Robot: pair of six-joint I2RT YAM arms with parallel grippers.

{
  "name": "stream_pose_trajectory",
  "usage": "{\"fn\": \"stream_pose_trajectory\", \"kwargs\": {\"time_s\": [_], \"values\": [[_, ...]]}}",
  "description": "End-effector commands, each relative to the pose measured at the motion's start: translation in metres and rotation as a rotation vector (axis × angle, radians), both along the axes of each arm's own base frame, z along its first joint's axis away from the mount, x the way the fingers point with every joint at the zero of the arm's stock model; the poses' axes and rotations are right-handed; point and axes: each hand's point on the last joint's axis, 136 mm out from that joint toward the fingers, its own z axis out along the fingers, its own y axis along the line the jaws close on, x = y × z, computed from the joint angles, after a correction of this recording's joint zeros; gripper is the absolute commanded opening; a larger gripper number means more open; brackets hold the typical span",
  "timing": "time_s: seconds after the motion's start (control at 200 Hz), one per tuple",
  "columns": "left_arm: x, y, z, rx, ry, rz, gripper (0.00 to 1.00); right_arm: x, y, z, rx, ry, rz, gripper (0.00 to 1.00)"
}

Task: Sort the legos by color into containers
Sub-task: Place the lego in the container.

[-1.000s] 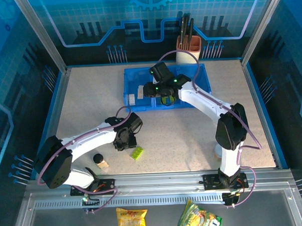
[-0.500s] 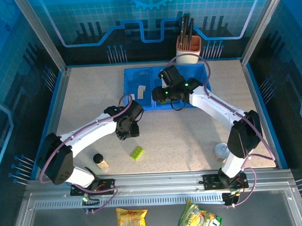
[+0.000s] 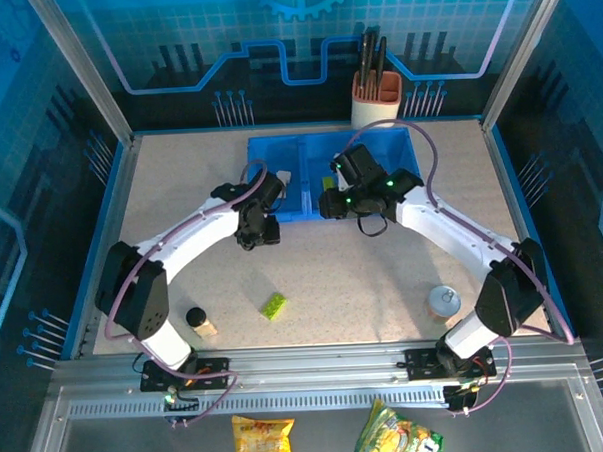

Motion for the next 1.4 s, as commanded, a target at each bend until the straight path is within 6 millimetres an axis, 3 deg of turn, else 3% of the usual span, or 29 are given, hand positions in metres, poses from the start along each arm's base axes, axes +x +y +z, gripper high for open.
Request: {"fn": "stream_pose_trajectory", "kwargs": {"time_s": [0.0,0.505,0.88,1.396], "values": [[0.022,-0.002,0.011,0.005,-0.035,-0.041,0.38,-0.013,-0.020,0.003,-0.036,0.008,-0.029,0.43],[0.110,0.002,0.019,0.070,-0.084,-0.064,0.38,-0.052,-0.063,0.013,-0.093,-0.001,-0.096,0.43],[0.170,0.011,0.007,0.113,-0.105,-0.056,0.38,-0.080,-0.087,0.007,-0.117,0.014,-0.142,0.43],[0.210,0.029,-0.031,0.230,-0.099,-0.044,0.39,-0.109,-0.110,-0.014,-0.139,0.066,-0.189,0.43]]}}
